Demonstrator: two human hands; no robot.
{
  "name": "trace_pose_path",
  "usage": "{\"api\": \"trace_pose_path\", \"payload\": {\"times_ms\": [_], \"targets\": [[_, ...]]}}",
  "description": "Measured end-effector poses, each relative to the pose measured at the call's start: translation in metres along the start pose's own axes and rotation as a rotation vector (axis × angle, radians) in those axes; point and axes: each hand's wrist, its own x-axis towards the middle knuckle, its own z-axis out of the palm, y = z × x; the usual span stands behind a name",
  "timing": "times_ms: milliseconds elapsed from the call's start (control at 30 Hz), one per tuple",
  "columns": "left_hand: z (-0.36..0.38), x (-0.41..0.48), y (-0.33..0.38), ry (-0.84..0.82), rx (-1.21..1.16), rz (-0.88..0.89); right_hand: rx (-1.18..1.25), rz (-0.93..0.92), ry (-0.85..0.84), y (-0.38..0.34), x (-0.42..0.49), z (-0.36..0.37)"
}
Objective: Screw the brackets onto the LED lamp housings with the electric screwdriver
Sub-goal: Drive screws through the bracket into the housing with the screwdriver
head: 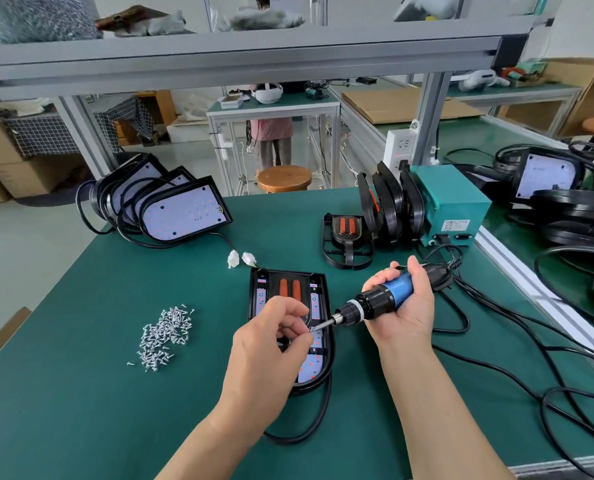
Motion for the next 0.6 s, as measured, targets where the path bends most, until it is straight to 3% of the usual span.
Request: {"api": "trace_pose_path", "payload": {"times_ms": [600], "targets": [[0.0015,-0.0013,-0.0045,0.039,0.03,0.023,-0.007,-0.015,0.011,0.0014,-0.0026,0.001]]}}
